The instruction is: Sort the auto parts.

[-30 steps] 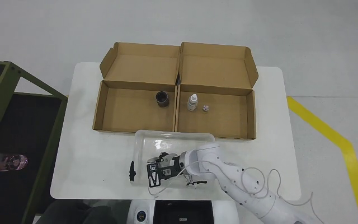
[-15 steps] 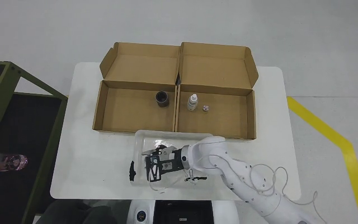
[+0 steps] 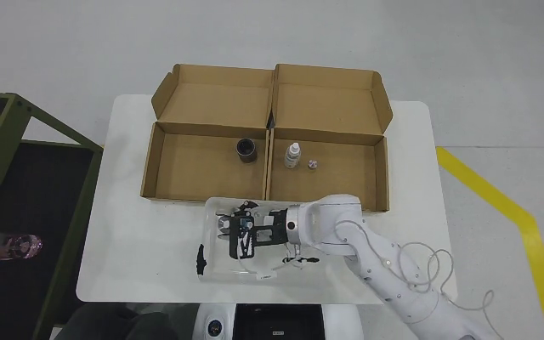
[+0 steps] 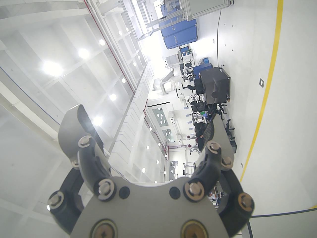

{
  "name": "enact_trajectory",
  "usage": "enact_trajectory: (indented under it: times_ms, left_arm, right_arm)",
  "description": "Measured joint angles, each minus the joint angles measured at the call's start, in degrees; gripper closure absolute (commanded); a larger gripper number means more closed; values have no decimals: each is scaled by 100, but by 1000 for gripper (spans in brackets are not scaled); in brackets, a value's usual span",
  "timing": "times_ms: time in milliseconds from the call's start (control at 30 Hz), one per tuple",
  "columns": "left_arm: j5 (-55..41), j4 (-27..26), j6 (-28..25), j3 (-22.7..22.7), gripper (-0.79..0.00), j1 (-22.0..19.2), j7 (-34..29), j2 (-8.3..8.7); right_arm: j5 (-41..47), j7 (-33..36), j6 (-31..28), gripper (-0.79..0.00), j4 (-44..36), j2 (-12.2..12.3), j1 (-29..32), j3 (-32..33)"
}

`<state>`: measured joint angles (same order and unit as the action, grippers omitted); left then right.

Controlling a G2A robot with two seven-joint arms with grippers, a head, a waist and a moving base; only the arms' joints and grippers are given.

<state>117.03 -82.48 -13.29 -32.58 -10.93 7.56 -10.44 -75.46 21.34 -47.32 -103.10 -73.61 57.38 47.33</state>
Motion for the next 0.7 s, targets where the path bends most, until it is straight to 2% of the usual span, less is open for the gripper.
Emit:
enact_trajectory:
  times_ms: [700]
  left_arm:
    - [0,0,0,0,-785,0,0,0]
  right_arm:
    - [298,-685,90,0,-366,141,2,870]
